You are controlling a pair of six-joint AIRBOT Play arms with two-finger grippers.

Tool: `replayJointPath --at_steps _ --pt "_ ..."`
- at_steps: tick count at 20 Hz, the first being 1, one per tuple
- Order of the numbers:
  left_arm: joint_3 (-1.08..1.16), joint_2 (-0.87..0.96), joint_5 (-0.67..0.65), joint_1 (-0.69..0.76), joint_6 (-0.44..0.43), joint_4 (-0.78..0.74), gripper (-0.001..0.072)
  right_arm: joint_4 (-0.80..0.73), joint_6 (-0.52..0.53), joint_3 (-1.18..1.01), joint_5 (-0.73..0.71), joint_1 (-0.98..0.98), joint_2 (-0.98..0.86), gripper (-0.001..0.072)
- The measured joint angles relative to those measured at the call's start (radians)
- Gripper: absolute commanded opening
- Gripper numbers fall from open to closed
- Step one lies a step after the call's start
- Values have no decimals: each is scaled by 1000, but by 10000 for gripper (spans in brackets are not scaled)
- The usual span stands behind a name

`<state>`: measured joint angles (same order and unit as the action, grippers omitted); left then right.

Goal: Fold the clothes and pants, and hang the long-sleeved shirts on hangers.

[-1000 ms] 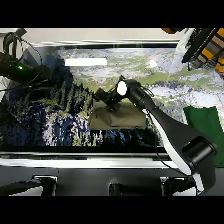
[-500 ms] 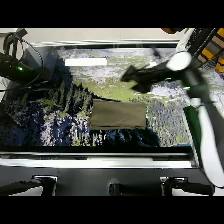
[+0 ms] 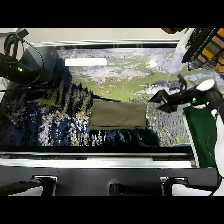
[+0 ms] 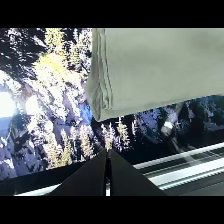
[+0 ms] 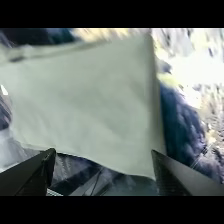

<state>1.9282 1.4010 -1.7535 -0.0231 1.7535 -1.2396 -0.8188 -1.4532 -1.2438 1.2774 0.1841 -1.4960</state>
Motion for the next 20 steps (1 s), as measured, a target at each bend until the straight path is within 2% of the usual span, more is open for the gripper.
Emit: replayJointPath --at_steps 3,5,6,11,12,14,20 --pt "0 0 -1 0 -1 0 21 62 83 77 -40 11 -50 644" --pt "0 0 -1 0 -2 0 20 88 115 99 -61 14 -85 531" --pt "0 0 -1 0 -2 0 21 101 126 106 -70 14 -104 512" --pt "0 0 -1 0 -2 -1 21 129 152 120 -101 -32 -166 511" --pt "0 0 -1 0 -2 -2 21 131 152 121 -110 -49 -171 398" --pt "0 0 2 0 -1 -12 21 135 153 122 -132 -81 -178 27" --pt "0 0 9 0 9 -32 21 188 134 72 -139 -111 -168 28"
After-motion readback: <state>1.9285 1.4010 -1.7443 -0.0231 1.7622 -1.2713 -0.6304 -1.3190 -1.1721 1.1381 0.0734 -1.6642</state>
